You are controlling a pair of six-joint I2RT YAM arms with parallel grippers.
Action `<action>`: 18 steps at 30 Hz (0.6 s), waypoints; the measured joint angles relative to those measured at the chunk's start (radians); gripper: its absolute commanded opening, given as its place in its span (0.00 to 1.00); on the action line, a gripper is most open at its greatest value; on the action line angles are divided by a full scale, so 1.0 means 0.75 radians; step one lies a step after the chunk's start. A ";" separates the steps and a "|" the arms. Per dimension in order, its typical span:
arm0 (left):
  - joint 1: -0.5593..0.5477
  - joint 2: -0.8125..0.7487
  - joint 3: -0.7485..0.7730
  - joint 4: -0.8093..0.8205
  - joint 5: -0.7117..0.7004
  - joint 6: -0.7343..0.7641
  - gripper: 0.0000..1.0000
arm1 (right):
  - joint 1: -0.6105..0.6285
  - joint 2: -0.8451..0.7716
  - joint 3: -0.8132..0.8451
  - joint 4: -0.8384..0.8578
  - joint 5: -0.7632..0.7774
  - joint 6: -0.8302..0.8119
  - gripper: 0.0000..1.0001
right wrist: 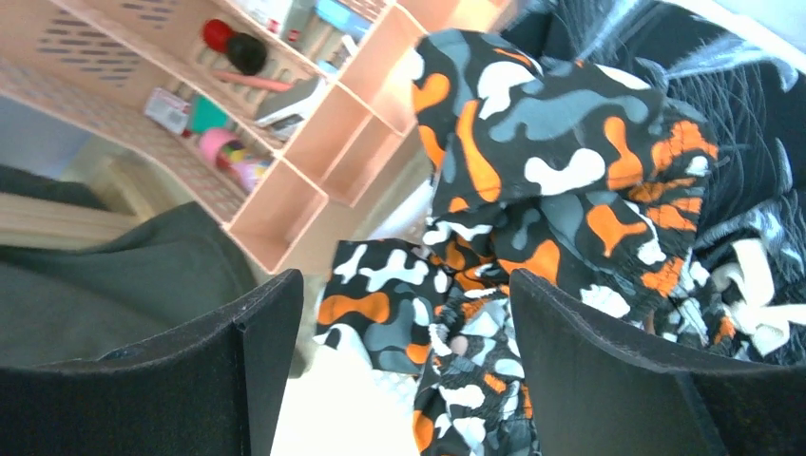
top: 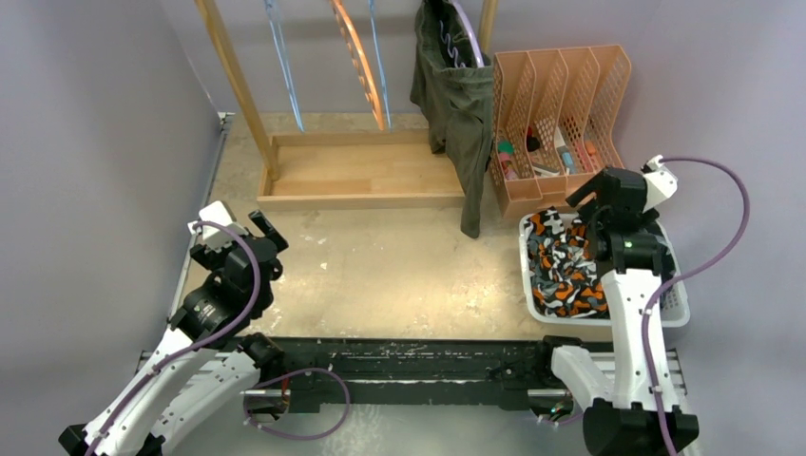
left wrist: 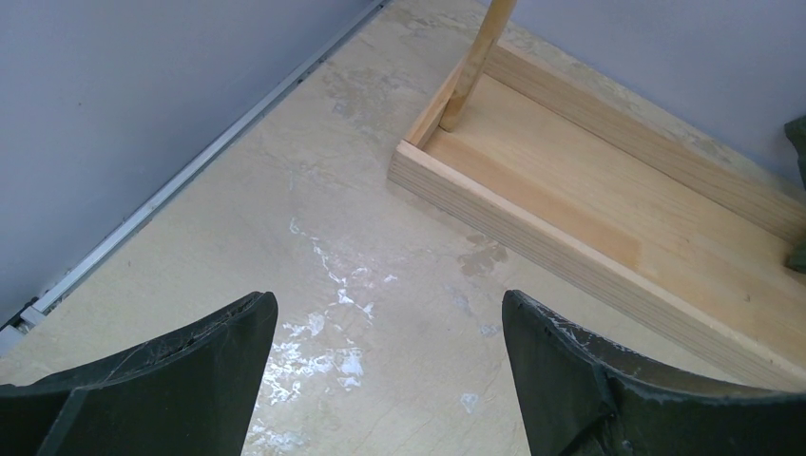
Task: Remove the shorts from the hanger
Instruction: Place the shorts in the basket.
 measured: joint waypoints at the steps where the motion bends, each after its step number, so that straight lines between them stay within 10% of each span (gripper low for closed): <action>1: 0.000 0.001 0.000 0.000 0.000 0.000 0.88 | 0.000 -0.007 0.025 -0.006 -0.024 -0.023 0.79; 18: 0.000 -0.001 0.000 0.000 0.000 0.000 0.88 | 0.027 0.245 -0.297 0.150 -0.837 -0.276 0.81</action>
